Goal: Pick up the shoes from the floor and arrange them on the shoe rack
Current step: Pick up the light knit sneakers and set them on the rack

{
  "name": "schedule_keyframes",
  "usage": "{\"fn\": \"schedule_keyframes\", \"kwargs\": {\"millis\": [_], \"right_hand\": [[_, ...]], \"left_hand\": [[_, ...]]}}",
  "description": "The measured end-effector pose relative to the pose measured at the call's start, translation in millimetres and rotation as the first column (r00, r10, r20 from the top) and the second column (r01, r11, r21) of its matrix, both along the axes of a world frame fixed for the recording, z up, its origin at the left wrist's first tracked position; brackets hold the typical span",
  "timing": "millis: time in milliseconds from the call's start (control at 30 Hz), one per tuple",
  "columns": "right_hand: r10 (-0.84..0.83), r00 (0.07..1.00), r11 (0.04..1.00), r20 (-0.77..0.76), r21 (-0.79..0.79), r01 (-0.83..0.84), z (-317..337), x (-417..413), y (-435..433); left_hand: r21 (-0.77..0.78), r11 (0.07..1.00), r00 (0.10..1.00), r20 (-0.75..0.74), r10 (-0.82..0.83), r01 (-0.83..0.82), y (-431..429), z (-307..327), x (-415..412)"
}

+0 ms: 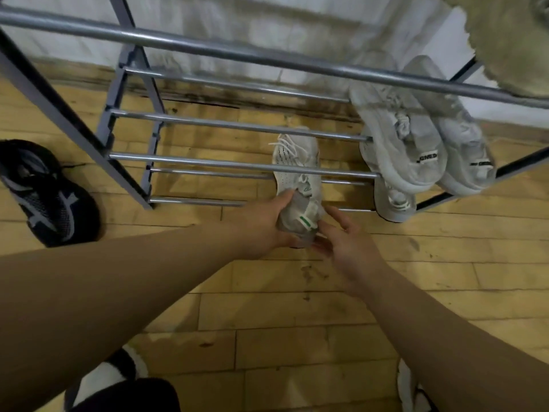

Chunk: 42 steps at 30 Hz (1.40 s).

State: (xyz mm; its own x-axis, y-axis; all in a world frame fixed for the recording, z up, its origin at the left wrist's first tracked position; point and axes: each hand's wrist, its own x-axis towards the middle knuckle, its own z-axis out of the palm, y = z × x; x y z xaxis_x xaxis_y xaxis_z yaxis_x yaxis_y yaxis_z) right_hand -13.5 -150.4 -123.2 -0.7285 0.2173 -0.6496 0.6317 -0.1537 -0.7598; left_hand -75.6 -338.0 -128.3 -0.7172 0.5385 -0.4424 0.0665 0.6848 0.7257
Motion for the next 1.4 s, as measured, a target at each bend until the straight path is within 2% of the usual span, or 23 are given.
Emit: {"fn": "schedule_keyframes", "kwargs": {"millis": [67, 233, 367, 467, 633, 733, 1000, 1167, 1300, 1400], "right_hand": [[-0.086, 0.996, 0.996, 0.011, -0.035, 0.086, -6.6, -2.6, 9.9], [-0.271, 0.95, 0.937, 0.154, -0.182, 0.297, -19.5, 1.0, 27.6], [-0.39, 0.916, 0.892, 0.097, -0.206, 0.402, -18.8, -2.9, 49.0], [-0.482, 0.875, 0.859, 0.047, -0.17, 0.482, -19.8, -14.2, 63.9], [-0.514, 0.854, 0.852, 0.077, -0.073, 0.519, -25.9, -13.7, 69.0], [-0.482, 0.868, 0.86, 0.121, -0.121, 0.495, -26.4, -10.2, 66.3], [-0.556, 0.831, 0.817, 0.005, -0.18, 0.548, -25.4, -17.4, 74.1], [-0.636, 0.77, 0.753, 0.036, -0.19, 0.631, -30.7, -22.6, 76.3], [-0.655, 0.751, 0.736, 0.087, -0.149, 0.66, -35.6, -21.5, 80.8], [-0.659, 0.742, 0.721, 0.125, -0.178, 0.67, -36.3, -22.6, 81.7]], "left_hand": [[-0.015, 1.0, 1.0, -0.007, 0.0, 0.0, 12.0, -7.7, -3.3], [0.011, 1.0, 1.0, 0.031, 0.002, -0.003, 48.0, -14.1, -7.8], [0.046, 0.999, 0.999, 0.041, -0.032, 0.03, 80.2, -9.5, -19.1], [0.004, 0.999, 0.999, -0.003, -0.046, 0.046, 96.5, -8.6, -19.3], [0.039, 0.999, 0.998, 0.06, -0.011, 0.008, 99.4, -6.7, -10.8], [0.071, 0.997, 0.992, 0.119, 0.03, -0.039, 96.9, -6.2, -11.2], [0.058, 0.997, 0.989, 0.142, 0.034, -0.043, 98.8, -10.7, -7.9], [0.158, 0.987, 0.984, 0.178, 0.01, -0.038, 108.3, -3.2, -16.5], [0.202, 0.978, 0.979, 0.202, 0.004, -0.046, 114.7, -0.3, -19.3], [0.224, 0.973, 0.975, 0.222, 0.005, -0.056, 115.2, -2.7, -20.7]]}}
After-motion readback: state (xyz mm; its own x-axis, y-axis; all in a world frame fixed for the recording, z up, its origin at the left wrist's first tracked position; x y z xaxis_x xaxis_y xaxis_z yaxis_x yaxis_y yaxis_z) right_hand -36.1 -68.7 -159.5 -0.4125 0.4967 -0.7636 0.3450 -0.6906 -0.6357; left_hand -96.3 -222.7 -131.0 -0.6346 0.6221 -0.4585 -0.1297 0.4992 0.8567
